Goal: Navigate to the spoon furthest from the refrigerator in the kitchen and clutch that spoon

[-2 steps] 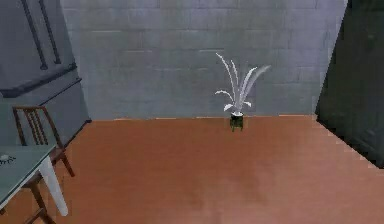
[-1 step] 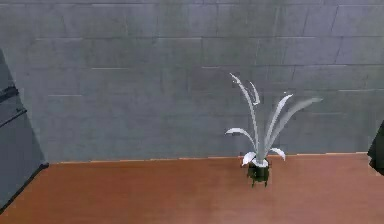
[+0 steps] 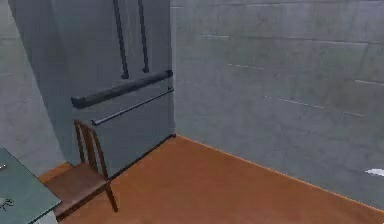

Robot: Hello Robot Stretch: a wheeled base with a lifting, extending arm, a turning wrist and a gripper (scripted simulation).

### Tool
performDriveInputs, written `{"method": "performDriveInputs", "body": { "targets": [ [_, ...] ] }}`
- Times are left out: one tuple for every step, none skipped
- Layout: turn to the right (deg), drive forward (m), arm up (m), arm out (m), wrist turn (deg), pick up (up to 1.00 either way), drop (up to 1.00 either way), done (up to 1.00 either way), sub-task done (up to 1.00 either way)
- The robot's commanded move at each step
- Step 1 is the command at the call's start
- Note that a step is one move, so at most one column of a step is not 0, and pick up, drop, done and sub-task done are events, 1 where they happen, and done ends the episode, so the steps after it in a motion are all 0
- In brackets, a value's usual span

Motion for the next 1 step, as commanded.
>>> {"method": "performDriveInputs", "body": {
  "targets": [
    [0.0, 0.70, 0.00, 0.00, 0.0, 0.00, 0.00, 0.00, 0.00]
  ]
}}
